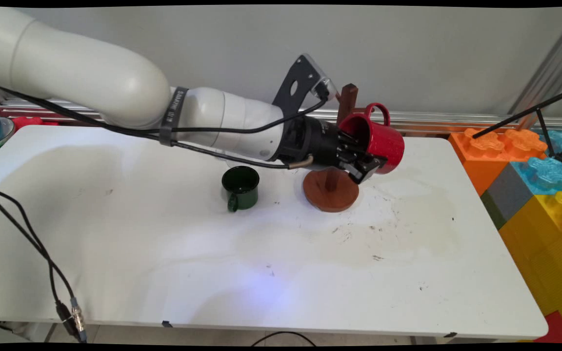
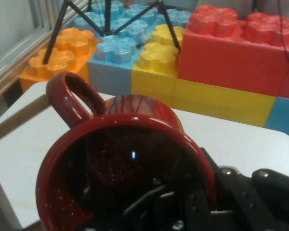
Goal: Place the picked object on the table
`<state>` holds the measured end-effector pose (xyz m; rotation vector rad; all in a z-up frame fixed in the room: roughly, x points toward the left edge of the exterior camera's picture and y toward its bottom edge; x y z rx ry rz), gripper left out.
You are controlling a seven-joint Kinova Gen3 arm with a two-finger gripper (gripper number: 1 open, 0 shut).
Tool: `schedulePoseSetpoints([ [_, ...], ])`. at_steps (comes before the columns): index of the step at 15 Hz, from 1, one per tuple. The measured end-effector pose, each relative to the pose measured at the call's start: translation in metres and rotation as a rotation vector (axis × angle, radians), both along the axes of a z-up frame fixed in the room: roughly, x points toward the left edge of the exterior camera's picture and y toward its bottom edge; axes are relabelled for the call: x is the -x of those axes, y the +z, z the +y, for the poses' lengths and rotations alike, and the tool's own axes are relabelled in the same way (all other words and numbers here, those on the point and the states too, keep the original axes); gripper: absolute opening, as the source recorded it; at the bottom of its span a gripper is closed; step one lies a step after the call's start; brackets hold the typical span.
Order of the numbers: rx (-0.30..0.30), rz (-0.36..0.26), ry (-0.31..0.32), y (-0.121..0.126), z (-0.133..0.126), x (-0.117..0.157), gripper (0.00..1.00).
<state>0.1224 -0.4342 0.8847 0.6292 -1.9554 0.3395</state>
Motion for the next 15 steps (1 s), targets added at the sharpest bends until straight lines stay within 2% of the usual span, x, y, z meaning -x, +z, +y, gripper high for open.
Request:
schedulePoseSetpoints([
  [8, -0.038, -0.083, -0.082, 0.016, 0.033, -0.031, 0.00],
  [15, -0.102, -0.251, -0.103, 0.047, 0.048, -0.091, 0.00],
])
